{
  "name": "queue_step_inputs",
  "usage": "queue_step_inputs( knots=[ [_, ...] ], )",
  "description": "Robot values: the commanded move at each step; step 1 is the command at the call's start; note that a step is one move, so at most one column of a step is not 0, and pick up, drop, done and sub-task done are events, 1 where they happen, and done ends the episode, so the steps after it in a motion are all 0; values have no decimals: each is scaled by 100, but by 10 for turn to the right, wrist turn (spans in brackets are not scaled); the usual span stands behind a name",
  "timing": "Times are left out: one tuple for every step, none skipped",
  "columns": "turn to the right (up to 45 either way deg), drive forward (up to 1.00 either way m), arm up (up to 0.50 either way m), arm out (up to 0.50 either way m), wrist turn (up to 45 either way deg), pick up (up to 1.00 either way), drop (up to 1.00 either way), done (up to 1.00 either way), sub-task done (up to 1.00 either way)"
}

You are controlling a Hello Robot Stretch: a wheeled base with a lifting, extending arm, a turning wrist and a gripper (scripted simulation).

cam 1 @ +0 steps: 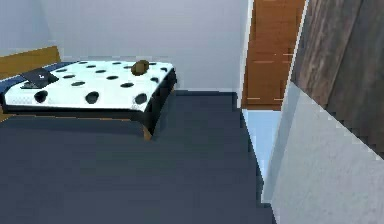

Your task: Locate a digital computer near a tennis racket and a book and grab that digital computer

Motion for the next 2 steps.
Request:
queue_step_inputs(
  knots=[
    [0, 100, 0, 0, 0, 0, 0, 0, 0],
    [0, 45, 0, 0, 0, 0, 0, 0, 0]
  ],
)
